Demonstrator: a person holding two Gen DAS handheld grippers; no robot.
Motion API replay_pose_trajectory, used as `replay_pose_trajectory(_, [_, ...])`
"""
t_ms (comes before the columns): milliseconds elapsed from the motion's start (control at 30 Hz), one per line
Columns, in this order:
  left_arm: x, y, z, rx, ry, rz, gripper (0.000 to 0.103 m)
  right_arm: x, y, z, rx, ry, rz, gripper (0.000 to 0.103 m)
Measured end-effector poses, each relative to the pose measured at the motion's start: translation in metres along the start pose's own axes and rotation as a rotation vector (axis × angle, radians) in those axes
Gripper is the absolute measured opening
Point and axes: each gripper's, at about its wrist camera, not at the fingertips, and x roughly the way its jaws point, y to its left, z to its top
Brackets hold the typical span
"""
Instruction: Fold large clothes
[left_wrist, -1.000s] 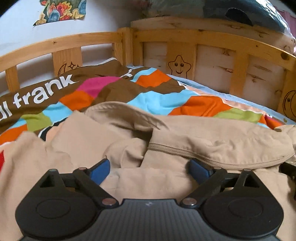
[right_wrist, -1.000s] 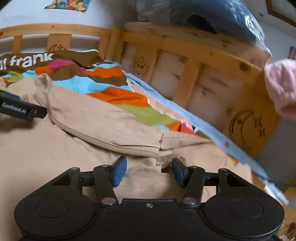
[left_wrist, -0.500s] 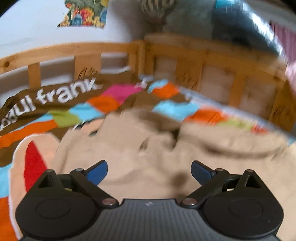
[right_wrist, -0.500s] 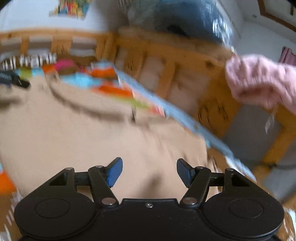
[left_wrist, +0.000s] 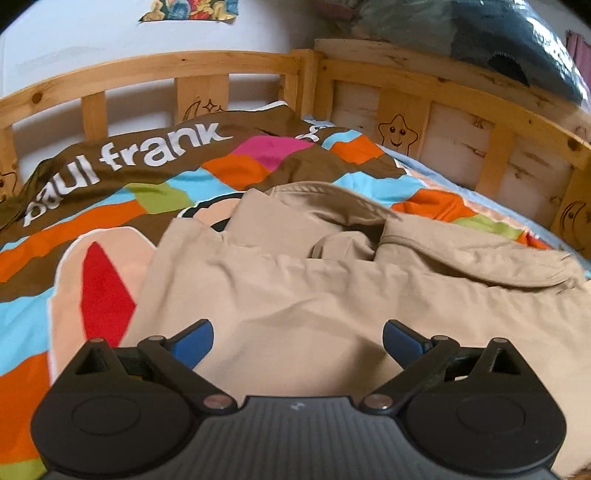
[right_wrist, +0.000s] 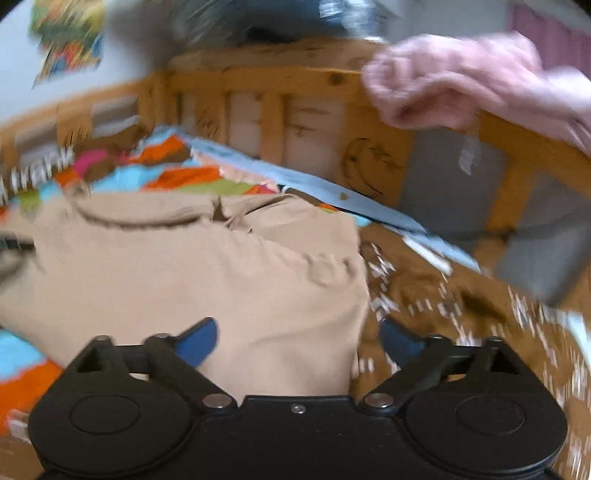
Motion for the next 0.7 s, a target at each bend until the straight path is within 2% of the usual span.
replay_pose_trajectory(167, [-0.030,-0.002,0.001,-0.006,-0.019,0.037,0.102,-0.012,0.001,-0.025,0.088,0.079,0.045,0.099])
replay_pose_trajectory(267, [-0.038,-0.001,-0.003,0.005,-0.007,0.075,0.102,0.002,-0.011,-0.033,0.250,0.165,0.065,0.096])
replay_pose_trajectory(333, [-0.039,0.002,-0.005,-0.005,0.010,0.096,0.102,0.014,-0.025,-0.034,0.387,0.197,0.063,0.094])
replay_pose_trajectory(433, [-0.038,0.010,-0.008,-0.052,0.044,0.116,0.102,0.030,-0.040,-0.032,0.524,0.224,0.066,0.092])
replay_pose_trajectory(600, [-0.045,0.031,-0.018,-0.119,0.073,0.129,0.102,0.039,-0.044,-0.027,0.554,0.230,0.090,0.087])
replay_pose_trajectory(700, [-0.059,0.058,-0.034,-0.205,0.052,0.073,0.102,0.035,-0.042,-0.028,0.545,0.243,0.133,0.082])
